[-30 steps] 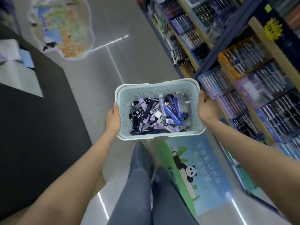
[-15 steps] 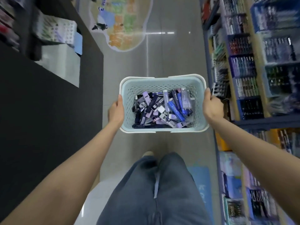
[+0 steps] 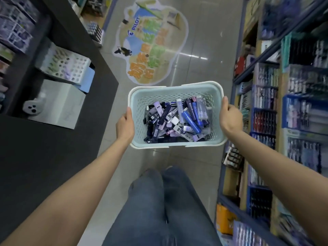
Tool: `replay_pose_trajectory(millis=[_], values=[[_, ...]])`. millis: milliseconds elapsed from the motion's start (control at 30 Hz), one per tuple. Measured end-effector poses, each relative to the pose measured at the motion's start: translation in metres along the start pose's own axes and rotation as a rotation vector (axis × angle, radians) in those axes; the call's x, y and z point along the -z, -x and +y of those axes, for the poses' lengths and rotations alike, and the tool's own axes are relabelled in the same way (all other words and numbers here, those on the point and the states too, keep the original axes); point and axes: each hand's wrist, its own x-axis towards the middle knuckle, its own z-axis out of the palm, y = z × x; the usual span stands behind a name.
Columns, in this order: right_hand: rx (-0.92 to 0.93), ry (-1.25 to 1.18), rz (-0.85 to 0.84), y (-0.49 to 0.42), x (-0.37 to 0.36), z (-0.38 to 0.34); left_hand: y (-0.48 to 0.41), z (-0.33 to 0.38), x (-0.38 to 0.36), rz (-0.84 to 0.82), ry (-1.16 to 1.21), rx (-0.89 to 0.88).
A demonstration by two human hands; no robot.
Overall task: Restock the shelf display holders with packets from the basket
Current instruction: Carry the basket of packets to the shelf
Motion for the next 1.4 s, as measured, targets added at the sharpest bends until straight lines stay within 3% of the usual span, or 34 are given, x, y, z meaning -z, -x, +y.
replay_pose_trajectory(millis=[800,1067,1400], values=[[0.144,0.068,-0.069,-0.417,-0.019,-0.301,-0.341,0.303,-0.055,0.136,0.136,0.117],[0.279,0.115,-0.144,-0.557,-0.033,-0.421,-0.455,0.387,-0.073,0.234,0.224,0.202],[0.320,0.162,-0.162,-0.686,-0.080,-0.586,-0.611,0.494,-0.043,0.295,0.326,0.197]])
